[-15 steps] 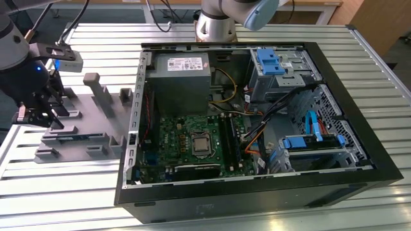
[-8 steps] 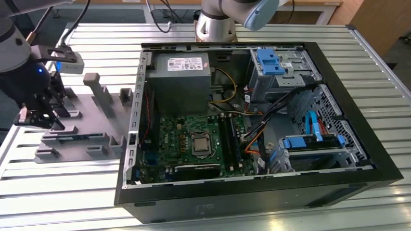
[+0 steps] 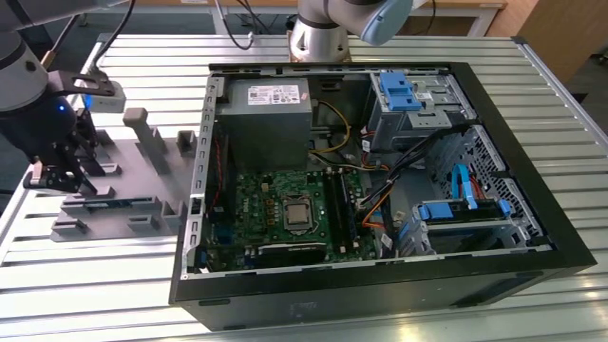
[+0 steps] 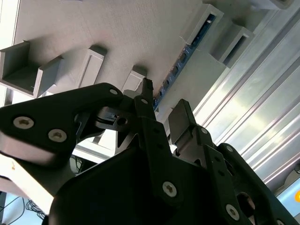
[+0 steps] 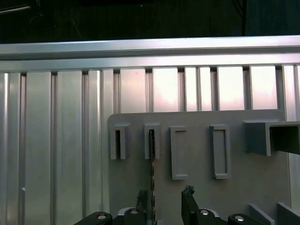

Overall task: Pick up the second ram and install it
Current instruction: 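Pick up the second ram and move it above second insertion slot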

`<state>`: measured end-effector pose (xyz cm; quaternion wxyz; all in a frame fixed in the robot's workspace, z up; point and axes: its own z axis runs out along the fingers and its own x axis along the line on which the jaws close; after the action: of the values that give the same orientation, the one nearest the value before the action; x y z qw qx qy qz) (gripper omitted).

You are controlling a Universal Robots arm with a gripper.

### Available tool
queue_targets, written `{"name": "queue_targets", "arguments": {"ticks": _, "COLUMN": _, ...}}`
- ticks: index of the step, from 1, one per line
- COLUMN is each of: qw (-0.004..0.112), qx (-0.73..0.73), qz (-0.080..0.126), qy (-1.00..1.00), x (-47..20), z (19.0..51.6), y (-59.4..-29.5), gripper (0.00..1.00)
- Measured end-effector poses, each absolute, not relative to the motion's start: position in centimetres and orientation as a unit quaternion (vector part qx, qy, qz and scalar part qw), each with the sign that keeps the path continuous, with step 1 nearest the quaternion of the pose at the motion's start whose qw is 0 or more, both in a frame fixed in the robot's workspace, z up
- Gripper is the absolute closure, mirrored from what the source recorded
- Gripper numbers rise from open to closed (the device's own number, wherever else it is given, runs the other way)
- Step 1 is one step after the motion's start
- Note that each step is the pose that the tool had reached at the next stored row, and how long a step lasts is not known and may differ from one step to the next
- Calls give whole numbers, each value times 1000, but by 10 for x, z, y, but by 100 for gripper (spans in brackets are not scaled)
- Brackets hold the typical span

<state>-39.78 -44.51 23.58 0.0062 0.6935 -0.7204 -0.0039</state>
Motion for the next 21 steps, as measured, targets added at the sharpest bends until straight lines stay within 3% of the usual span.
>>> {"name": "queue_targets", "arguments": {"ticks": 9, "qw": 6, "qx": 693, "qz": -4, "qy": -720, "x": -398, "z": 230, "y": -448, "gripper": 60}}
{"name": "queue_targets", "arguments": {"ticks": 10, "qw": 6, "qx": 693, "qz": -4, "qy": -720, "x": -398, "z": 229, "y": -448, "gripper": 67}}
{"name": "queue_targets", "arguments": {"ticks": 21, "qw": 6, "qx": 694, "qz": -3, "qy": -720, "x": -398, "z": 227, "y": -448, "gripper": 67}}
